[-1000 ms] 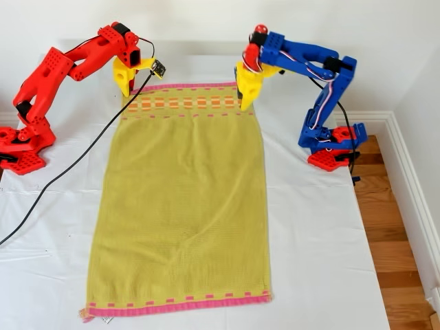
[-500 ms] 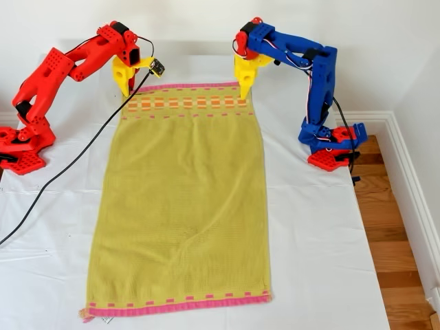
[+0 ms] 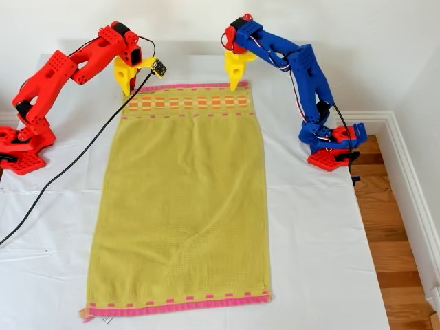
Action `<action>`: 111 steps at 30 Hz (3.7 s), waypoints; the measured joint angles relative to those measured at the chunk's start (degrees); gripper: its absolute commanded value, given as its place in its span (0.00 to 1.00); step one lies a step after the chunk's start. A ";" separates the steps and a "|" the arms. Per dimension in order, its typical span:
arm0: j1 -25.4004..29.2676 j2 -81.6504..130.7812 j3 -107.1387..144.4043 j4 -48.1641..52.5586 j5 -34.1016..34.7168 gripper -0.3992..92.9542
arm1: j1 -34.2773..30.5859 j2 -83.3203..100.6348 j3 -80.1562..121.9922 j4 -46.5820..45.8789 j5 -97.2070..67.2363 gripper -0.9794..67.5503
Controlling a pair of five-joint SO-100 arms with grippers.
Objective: Fold the towel.
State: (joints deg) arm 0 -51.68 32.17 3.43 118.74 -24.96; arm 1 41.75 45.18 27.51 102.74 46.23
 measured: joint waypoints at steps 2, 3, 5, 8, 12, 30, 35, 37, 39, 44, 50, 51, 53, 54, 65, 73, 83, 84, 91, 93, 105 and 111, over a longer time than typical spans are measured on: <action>0.00 0.00 0.00 0.00 0.00 0.02 | 0.97 -1.32 -0.53 0.00 -0.79 0.59; 0.00 0.00 0.00 0.00 0.00 0.02 | 1.58 -1.58 -0.53 0.00 -1.32 0.60; 0.00 0.00 0.00 0.00 0.00 0.02 | 2.90 -1.67 -0.53 0.00 -2.29 0.59; 0.00 -0.44 -0.09 0.00 0.00 0.02 | 5.19 -1.58 1.58 0.00 -3.69 0.59; 0.00 -0.88 -0.97 0.00 0.00 0.02 | 6.33 0.09 7.47 0.00 -4.83 0.58; 0.00 -0.88 -1.05 0.09 0.00 0.02 | 6.42 -7.73 0.53 0.70 -2.37 0.58; 0.00 -0.88 -1.05 0.09 0.00 0.02 | 6.15 -9.23 0.09 0.70 -1.76 0.58; 0.00 -0.88 -1.05 0.09 0.00 0.02 | 6.15 -9.32 0.09 0.70 -1.49 0.58; 0.00 -0.97 -1.05 0.09 0.00 0.02 | 5.80 -9.32 0.09 0.70 -0.35 0.58; 0.00 -1.14 -1.05 0.09 0.00 0.02 | 4.75 -9.32 0.00 0.70 2.29 0.58; 0.00 -1.14 -1.05 0.09 0.00 0.02 | 5.10 -11.25 -1.41 0.70 3.96 0.43; 0.00 -1.14 -1.05 0.09 0.00 0.02 | 4.83 -11.69 -1.58 0.70 3.96 0.39; 0.00 -1.14 -1.05 0.09 0.00 0.02 | 4.22 -12.57 -2.20 0.70 3.96 0.31; 0.00 -1.14 -1.05 0.09 0.00 0.02 | 4.22 -12.66 -2.29 0.62 3.87 0.26; 0.00 -0.53 0.44 -0.18 0.00 0.02 | 4.31 -12.74 -2.20 0.62 3.16 0.17; 0.00 -0.26 1.14 -0.26 -0.09 0.02 | 4.31 -11.95 0.88 0.53 3.25 0.20; -0.26 1.05 3.34 -0.44 -0.97 0.02 | 3.25 -10.37 4.66 0.09 4.66 0.06; -0.35 1.23 3.60 -0.44 -1.05 0.02 | 3.25 -10.37 4.66 0.09 4.66 0.05; -0.35 2.11 5.10 -0.53 -1.58 0.02 | 3.25 -10.37 5.19 0.00 5.27 0.02; -0.35 2.11 5.10 -0.53 -1.58 0.02 | 3.25 -10.37 5.36 0.00 5.89 0.02; -0.35 1.93 3.43 -0.53 -0.26 0.02 | 2.20 -7.38 2.46 -0.09 6.86 0.02; 0.09 2.02 2.11 -0.53 2.11 0.02 | -0.18 -1.32 5.54 -0.09 7.47 0.02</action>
State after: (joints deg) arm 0 -51.59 34.19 5.54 118.21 -22.85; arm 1 41.57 43.86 33.05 102.66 53.70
